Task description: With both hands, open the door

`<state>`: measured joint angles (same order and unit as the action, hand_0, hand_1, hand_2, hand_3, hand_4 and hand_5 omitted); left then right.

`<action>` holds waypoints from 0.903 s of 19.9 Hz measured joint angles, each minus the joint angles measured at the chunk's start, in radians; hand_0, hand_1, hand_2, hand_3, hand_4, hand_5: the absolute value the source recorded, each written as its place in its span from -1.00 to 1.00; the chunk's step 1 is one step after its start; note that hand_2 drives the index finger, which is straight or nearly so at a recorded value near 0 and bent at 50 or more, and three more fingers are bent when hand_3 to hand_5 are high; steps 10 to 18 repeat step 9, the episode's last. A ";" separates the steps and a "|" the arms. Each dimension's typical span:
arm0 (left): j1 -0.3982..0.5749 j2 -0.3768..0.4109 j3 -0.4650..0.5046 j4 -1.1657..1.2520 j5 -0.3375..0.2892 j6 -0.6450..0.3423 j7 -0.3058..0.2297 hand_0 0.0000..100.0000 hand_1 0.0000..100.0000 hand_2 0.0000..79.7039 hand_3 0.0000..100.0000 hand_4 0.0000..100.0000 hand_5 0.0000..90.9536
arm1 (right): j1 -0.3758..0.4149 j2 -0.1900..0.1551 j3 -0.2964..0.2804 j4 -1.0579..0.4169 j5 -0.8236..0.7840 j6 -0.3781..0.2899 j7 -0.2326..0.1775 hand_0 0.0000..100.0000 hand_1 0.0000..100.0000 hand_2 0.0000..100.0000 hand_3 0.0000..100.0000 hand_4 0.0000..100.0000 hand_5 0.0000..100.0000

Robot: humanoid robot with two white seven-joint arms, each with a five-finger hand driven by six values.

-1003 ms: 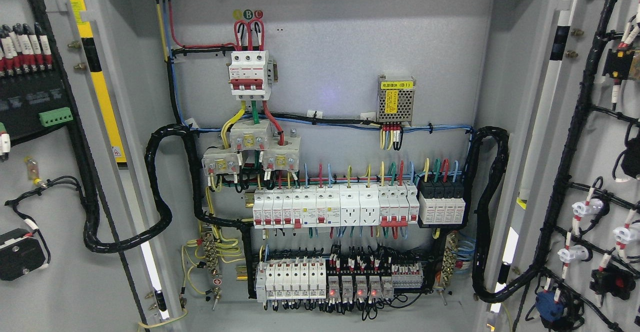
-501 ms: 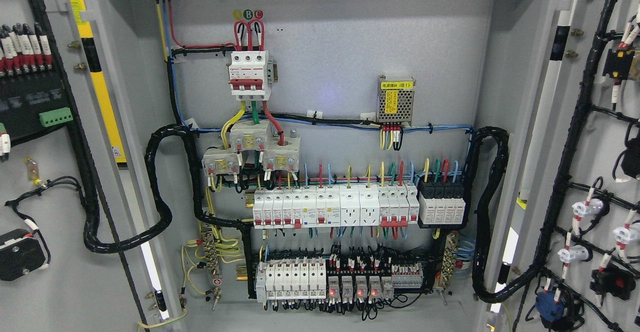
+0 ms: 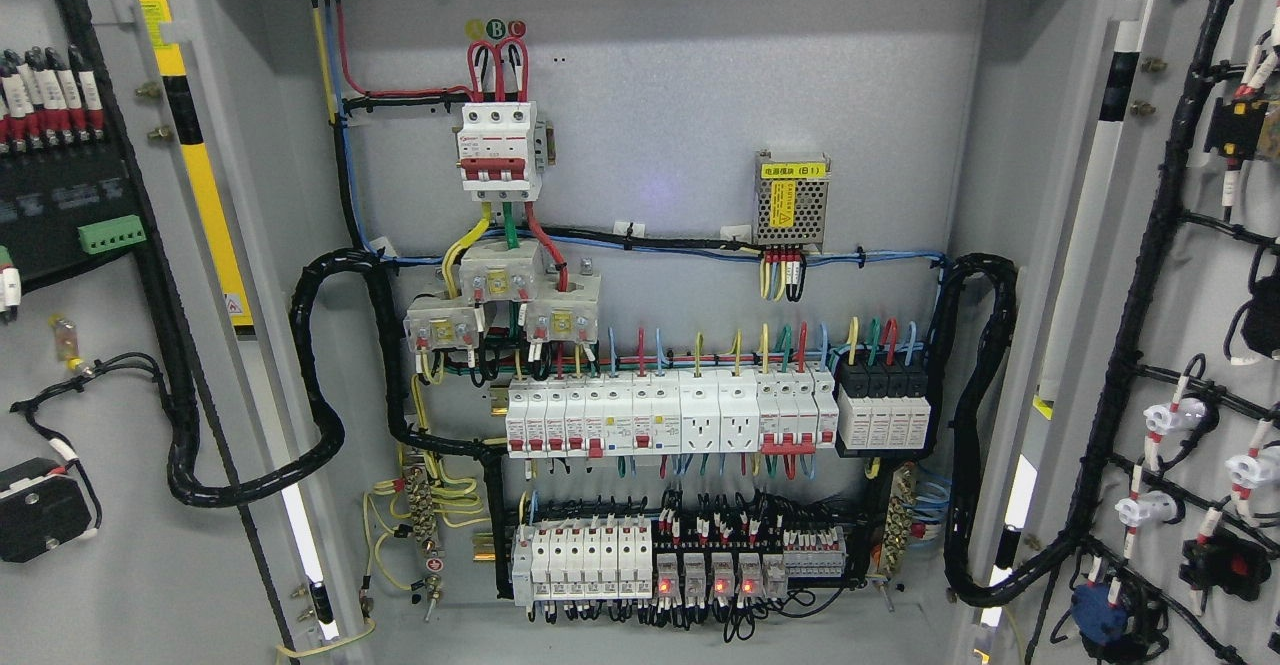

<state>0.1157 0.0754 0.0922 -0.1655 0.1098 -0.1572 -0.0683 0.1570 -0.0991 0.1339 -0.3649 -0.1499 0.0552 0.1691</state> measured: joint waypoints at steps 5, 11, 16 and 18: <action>-0.012 -0.008 -0.021 0.076 -0.001 0.008 0.003 -1.00 -1.00 -1.00 -1.00 -1.00 -1.00 | -0.037 0.021 0.006 0.076 0.008 0.110 -0.067 -0.56 -0.98 -1.00 -1.00 -1.00 -1.00; -0.018 -0.013 -0.032 0.117 -0.002 0.009 0.003 -1.00 -1.00 -1.00 -1.00 -1.00 -1.00 | -0.052 0.033 0.009 0.117 0.010 0.123 -0.088 -0.56 -0.98 -1.00 -1.00 -1.00 -1.00; -0.018 -0.013 -0.032 0.117 -0.002 0.009 0.003 -1.00 -1.00 -1.00 -1.00 -1.00 -1.00 | -0.052 0.033 0.009 0.117 0.010 0.123 -0.088 -0.56 -0.98 -1.00 -1.00 -1.00 -1.00; -0.018 -0.013 -0.032 0.117 -0.002 0.009 0.003 -1.00 -1.00 -1.00 -1.00 -1.00 -1.00 | -0.052 0.033 0.009 0.117 0.010 0.123 -0.088 -0.56 -0.98 -1.00 -1.00 -1.00 -1.00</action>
